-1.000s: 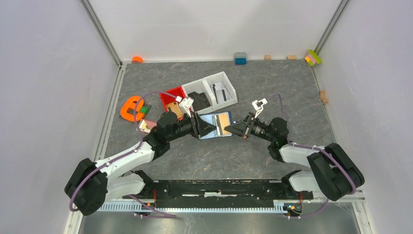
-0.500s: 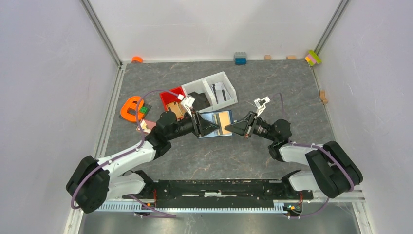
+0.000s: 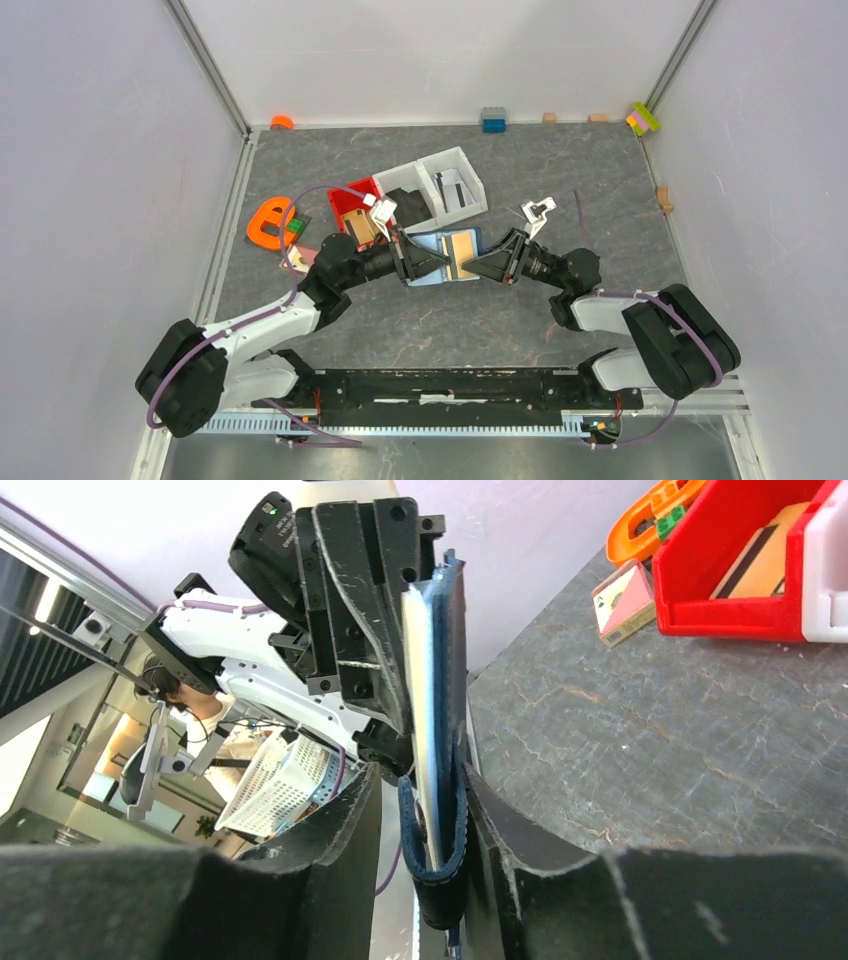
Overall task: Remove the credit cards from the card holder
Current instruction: Remove the credit card from the card holder.
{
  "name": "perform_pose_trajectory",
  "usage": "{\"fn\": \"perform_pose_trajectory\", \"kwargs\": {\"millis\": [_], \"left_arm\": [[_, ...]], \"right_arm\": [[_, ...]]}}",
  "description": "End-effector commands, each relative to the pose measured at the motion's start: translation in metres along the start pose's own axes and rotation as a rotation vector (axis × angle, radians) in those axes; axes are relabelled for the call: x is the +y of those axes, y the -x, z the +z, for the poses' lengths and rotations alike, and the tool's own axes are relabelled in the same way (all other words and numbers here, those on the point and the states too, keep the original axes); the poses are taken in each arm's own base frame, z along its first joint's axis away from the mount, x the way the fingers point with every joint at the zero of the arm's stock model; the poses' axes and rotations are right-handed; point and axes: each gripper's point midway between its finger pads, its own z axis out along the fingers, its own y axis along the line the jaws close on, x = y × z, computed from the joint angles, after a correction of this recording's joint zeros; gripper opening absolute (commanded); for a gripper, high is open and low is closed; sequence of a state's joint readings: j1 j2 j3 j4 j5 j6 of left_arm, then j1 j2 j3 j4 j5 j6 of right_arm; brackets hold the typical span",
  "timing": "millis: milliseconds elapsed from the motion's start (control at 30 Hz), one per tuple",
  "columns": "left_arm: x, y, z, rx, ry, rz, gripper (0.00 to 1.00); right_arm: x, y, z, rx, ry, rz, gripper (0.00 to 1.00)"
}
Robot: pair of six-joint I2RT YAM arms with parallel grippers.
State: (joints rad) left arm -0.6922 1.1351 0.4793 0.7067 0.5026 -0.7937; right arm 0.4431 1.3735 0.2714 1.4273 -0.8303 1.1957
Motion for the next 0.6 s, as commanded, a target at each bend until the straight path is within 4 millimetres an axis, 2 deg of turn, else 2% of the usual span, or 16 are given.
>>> {"fn": "perform_pose_trajectory", "kwargs": {"millis": [0, 133, 200, 300, 333, 567], "left_arm": [[-0.011, 0.010, 0.000, -0.028, -0.031, 0.020, 0.02], [-0.007, 0.010, -0.001, -0.022, 0.000, 0.025, 0.02], [-0.005, 0.011, -0.001, -0.023, 0.014, 0.025, 0.02], [-0.002, 0.012, -0.002, -0.020, 0.033, 0.021, 0.02], [0.001, 0.011, -0.002, -0.019, 0.046, 0.016, 0.02], [0.011, 0.018, -0.008, -0.042, 0.080, -0.010, 0.02]], "right_arm": [[0.028, 0.007, -0.001, -0.020, 0.106, -0.091, 0.38], [0.027, 0.008, -0.003, -0.030, 0.096, -0.106, 0.34], [0.025, 0.010, -0.004, -0.038, 0.087, -0.106, 0.24], [0.022, 0.012, -0.007, -0.052, 0.072, -0.105, 0.04], [0.021, 0.013, -0.008, -0.054, 0.068, -0.105, 0.00], [0.015, 0.017, -0.012, -0.070, 0.046, -0.099, 0.01]]}}
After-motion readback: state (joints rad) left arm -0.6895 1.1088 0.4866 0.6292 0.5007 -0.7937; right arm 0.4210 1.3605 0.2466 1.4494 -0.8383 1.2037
